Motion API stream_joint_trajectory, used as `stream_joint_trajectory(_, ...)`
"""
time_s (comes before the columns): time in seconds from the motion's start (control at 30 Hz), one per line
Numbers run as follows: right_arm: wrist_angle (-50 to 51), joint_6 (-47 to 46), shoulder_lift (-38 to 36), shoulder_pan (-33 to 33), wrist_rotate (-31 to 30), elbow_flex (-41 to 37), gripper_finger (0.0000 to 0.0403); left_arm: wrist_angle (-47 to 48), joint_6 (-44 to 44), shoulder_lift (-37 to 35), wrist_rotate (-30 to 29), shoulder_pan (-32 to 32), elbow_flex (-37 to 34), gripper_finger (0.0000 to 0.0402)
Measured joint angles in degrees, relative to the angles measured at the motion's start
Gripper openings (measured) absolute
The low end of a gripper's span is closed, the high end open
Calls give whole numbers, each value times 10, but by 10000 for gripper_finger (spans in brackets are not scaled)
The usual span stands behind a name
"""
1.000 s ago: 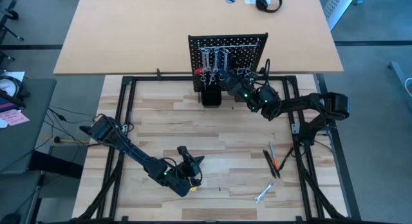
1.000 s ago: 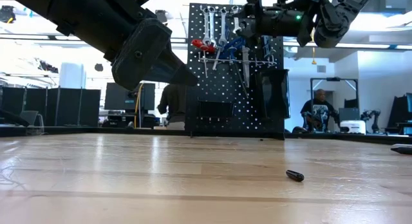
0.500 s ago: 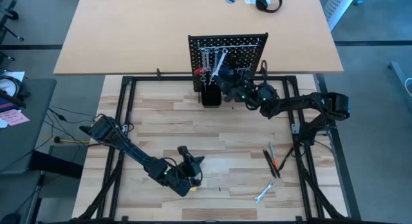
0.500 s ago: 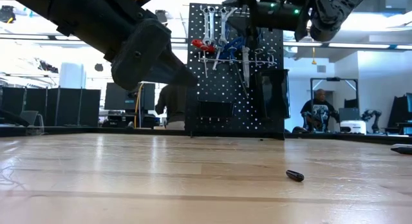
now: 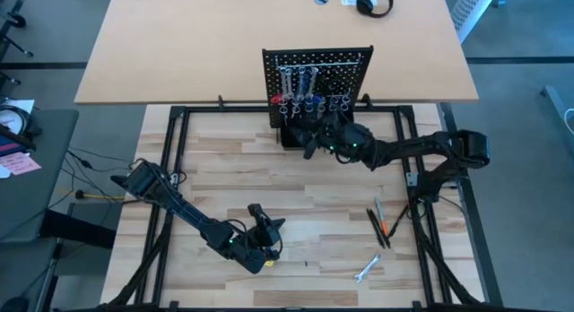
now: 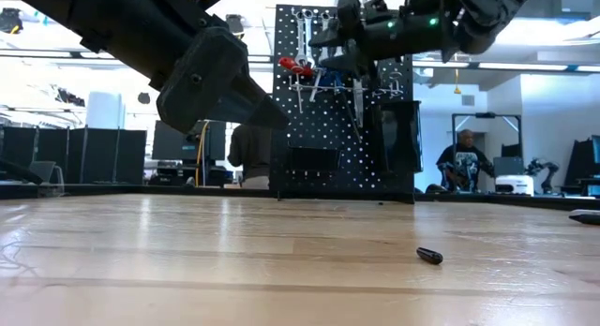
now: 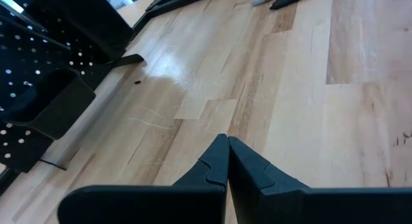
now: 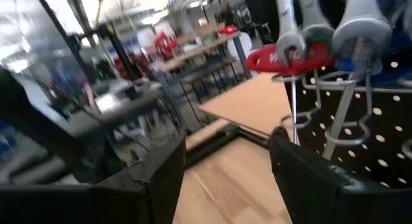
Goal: Hang tools onto peg board
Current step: Hang the wrench on the pegboard, then adjust the blue hexagonal T handle wrench on the pegboard
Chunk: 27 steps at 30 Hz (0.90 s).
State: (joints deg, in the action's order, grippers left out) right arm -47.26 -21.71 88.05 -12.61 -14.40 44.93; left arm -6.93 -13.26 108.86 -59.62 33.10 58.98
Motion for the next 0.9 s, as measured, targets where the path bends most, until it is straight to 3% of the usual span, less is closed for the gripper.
stream_joint_trajectory(0.2,114,78,-59,54,-43,0,233,0,0,0,0,0,0,0)
stream_joint_trajectory(0.37,274,153,-143,139,-86,0,232,0,0,0,0,0,0,0)
stream_joint_trajectory(0.5,421,181,-205,227,-181,0,232,0,-3,0,3,0,0,0)
stream_joint_trajectory(0.6,460,213,-231,279,-274,0,232,-1,-10,0,5,-2,0,0)
stream_joint_trajectory(0.73,453,319,-240,281,-299,20,231,-1,-19,0,5,-9,0,0)
stream_joint_trajectory(0.9,525,456,-240,220,-299,84,220,0,-22,0,24,-20,0,0)
